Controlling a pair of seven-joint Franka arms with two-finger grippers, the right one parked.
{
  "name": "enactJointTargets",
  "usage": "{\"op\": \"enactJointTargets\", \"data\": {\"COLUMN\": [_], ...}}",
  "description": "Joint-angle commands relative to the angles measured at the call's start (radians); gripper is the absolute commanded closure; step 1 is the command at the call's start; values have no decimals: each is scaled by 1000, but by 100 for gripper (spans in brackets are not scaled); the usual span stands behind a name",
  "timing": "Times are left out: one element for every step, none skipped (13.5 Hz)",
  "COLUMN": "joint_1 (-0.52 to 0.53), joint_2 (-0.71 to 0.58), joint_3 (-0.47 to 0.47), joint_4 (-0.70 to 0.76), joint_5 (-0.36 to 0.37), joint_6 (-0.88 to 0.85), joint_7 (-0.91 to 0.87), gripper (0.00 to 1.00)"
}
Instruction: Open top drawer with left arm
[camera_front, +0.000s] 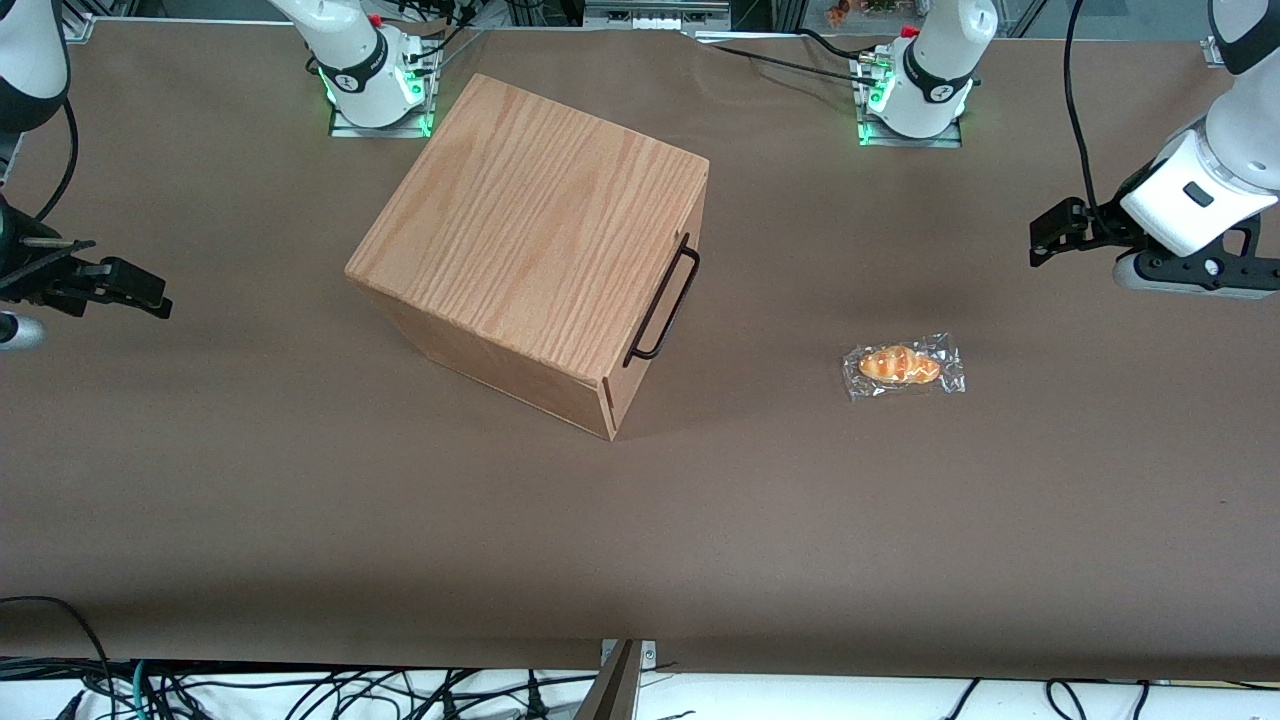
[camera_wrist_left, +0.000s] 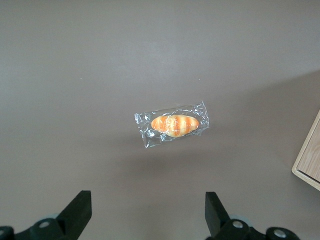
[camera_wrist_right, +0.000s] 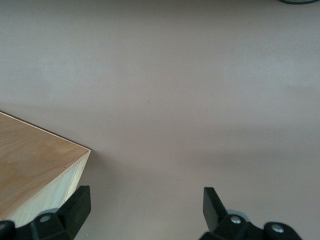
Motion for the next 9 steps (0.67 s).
{"op": "enactJointTargets", "data": {"joint_1": [-1,-1,-1,1,-1,1,4,4,4], "joint_2": [-3,-3,-3,-3,-3,-3,-3,-1,-1], "joint_3": [2,2,2,2,3,2,3,3,3], "joint_4": [7,7,7,7,7,7,7,6,6], "joint_5": [-16,-16,-16,-16,-16,-16,-16,-16,-16], "joint_6": [-15,-15,-15,-15,-15,-15,-15,-17,-23], "joint_7": [5,3,3,3,3,3,5,5,5], "gripper": [0,0,0,0,0,0,0,0,0]}}
